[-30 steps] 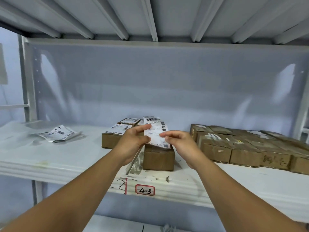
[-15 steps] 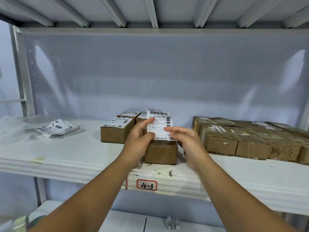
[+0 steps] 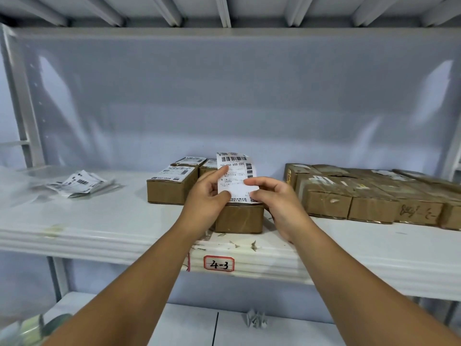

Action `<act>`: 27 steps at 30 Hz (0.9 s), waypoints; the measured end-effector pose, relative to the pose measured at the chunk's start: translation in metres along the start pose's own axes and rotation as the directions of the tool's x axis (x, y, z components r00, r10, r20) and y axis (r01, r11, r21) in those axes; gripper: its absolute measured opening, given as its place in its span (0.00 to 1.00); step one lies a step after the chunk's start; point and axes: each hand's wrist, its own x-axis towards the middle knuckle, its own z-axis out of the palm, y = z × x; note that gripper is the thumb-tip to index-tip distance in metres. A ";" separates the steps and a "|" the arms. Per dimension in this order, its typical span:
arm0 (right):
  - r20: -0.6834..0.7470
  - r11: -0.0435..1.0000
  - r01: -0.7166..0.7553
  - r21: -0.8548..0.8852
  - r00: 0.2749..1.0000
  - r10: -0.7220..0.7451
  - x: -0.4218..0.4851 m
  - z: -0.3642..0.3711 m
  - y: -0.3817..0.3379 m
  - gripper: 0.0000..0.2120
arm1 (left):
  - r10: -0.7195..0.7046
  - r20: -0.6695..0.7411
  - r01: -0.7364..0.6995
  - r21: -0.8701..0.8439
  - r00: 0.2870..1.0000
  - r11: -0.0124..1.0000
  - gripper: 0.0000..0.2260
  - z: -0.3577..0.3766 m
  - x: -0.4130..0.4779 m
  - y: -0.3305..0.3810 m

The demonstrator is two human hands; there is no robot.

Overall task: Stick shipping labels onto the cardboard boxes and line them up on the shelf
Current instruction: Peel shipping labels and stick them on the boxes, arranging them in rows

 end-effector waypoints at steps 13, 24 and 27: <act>-0.011 1.000 -0.005 -0.012 1.000 0.005 0.000 0.001 0.001 0.15 | 0.014 -0.012 -0.013 0.074 1.000 0.997 0.25 0.000 0.004 -0.005; -0.035 0.993 0.024 -0.112 0.999 -0.028 -0.003 0.002 0.000 0.17 | 0.052 0.016 -0.054 0.205 0.999 0.977 0.25 -0.001 0.005 -0.010; -0.049 0.976 0.057 -0.211 0.996 -0.069 -0.004 0.002 0.000 0.17 | 0.069 0.037 -0.077 0.277 0.997 0.958 0.25 -0.001 0.003 -0.010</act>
